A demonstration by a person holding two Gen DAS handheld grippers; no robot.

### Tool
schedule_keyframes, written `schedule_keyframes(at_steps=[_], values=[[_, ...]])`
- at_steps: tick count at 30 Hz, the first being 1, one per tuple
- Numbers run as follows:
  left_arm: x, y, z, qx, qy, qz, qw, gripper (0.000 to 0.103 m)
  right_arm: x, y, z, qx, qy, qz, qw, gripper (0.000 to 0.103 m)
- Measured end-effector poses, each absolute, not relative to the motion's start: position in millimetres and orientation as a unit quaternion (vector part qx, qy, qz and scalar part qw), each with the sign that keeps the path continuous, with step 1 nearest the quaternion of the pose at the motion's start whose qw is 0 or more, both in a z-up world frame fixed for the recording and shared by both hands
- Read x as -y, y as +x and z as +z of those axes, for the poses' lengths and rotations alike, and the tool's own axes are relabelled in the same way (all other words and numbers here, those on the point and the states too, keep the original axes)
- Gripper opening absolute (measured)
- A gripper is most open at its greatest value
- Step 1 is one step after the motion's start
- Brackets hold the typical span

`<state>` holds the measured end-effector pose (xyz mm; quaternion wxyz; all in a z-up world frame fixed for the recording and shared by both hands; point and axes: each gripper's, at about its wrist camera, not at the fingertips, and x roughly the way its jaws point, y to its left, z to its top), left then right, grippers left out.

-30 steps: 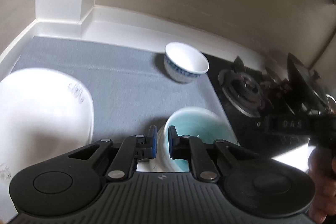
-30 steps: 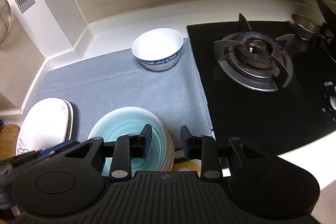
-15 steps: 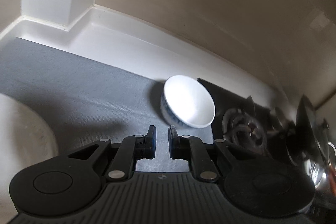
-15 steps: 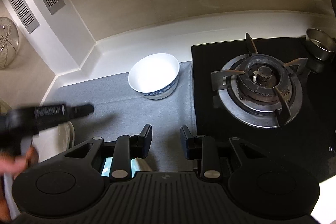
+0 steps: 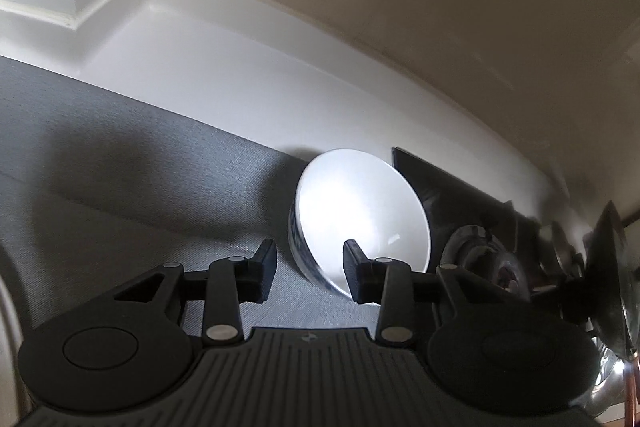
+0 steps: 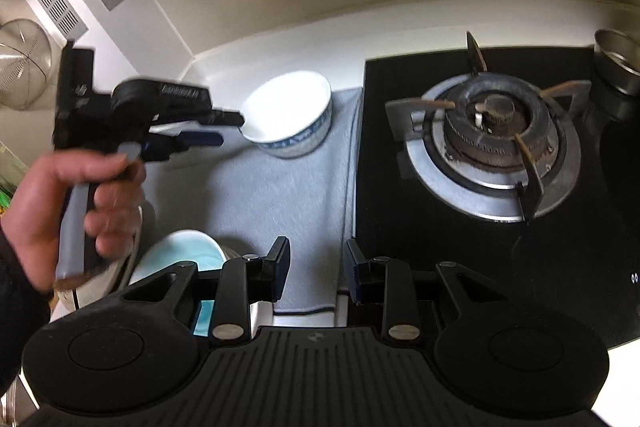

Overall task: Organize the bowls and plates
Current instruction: 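Move the left tool to the blue-patterned white bowl and grasp its rim, then lift the blue-patterned bowl and carry it over the cream bowl stack with left tool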

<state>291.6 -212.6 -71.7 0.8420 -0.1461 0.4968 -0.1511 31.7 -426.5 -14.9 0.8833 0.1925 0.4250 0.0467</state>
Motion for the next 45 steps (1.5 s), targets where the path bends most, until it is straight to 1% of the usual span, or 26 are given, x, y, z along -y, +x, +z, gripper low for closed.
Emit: schedule_keyframes(at_steps=[4,5,6,8,11,16,25,29,35,43,45], values=[[221,305,-83,-0.521,-0.144,-0.142,0.830,0.039,427,33,-19,-0.431,0.195,0.049,0.880,0.032],[221,307,-86,-0.526,-0.151,-0.143,0.825,0.033,427,33,-20,-0.432,0.194,0.050,0.879,0.032],[221,309,-88,-0.531,-0.155,-0.142,0.821,0.024,428,34,-20,-0.433,0.194,0.050,0.879,0.032],[222,311,-91,-0.539,-0.155,-0.137,0.817,0.017,429,34,-20,-0.433,0.193,0.049,0.879,0.032],[225,309,-88,-0.540,-0.139,-0.137,0.819,0.016,431,35,-20,-0.432,0.194,0.050,0.880,0.032],[213,296,-82,-0.544,-0.132,-0.118,0.820,0.012,431,41,-20,-0.430,0.195,0.058,0.880,0.032],[164,241,-79,-0.550,-0.126,-0.104,0.819,0.012,423,64,-17,-0.418,0.182,0.089,0.886,0.032],[149,222,-74,-0.535,-0.125,-0.099,0.830,0.012,415,80,-17,-0.412,0.174,0.103,0.888,0.032],[137,211,-67,-0.510,-0.142,-0.093,0.843,0.013,401,111,-23,-0.408,0.156,0.111,0.892,0.032],[133,209,-67,-0.504,-0.157,-0.086,0.845,0.017,393,144,-34,-0.416,0.140,0.111,0.892,0.034],[134,209,-67,-0.502,-0.158,-0.086,0.846,0.018,391,149,-37,-0.419,0.136,0.113,0.891,0.036]])
